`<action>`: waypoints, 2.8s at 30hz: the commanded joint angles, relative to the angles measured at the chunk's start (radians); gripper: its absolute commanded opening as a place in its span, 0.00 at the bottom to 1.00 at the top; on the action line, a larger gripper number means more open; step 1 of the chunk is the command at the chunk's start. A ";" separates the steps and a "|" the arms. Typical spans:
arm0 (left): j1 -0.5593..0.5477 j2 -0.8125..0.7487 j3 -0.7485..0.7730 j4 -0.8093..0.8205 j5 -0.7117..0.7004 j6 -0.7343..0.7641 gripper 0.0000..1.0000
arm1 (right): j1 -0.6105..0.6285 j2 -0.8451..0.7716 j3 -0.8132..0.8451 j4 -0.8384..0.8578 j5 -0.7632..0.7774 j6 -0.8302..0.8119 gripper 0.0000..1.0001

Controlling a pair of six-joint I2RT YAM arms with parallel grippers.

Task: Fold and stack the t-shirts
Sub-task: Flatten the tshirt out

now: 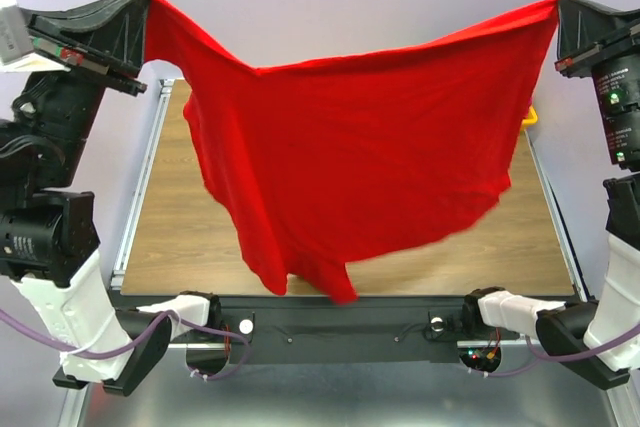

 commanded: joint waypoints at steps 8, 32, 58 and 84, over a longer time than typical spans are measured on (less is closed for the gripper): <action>-0.007 0.276 -0.213 -0.023 0.116 0.086 0.00 | -0.002 0.085 -0.376 0.015 0.252 -0.020 0.00; -0.098 0.551 -0.516 -0.020 -0.273 -0.158 0.99 | -0.048 0.313 -0.739 0.174 0.059 -0.005 0.80; -0.004 0.626 -0.987 0.082 -0.118 -0.302 0.99 | -0.044 0.435 -1.149 0.207 -0.225 0.164 0.80; 0.054 1.124 -0.274 -0.129 -0.123 -0.178 0.98 | -0.115 0.782 -0.823 0.095 -0.023 0.153 0.81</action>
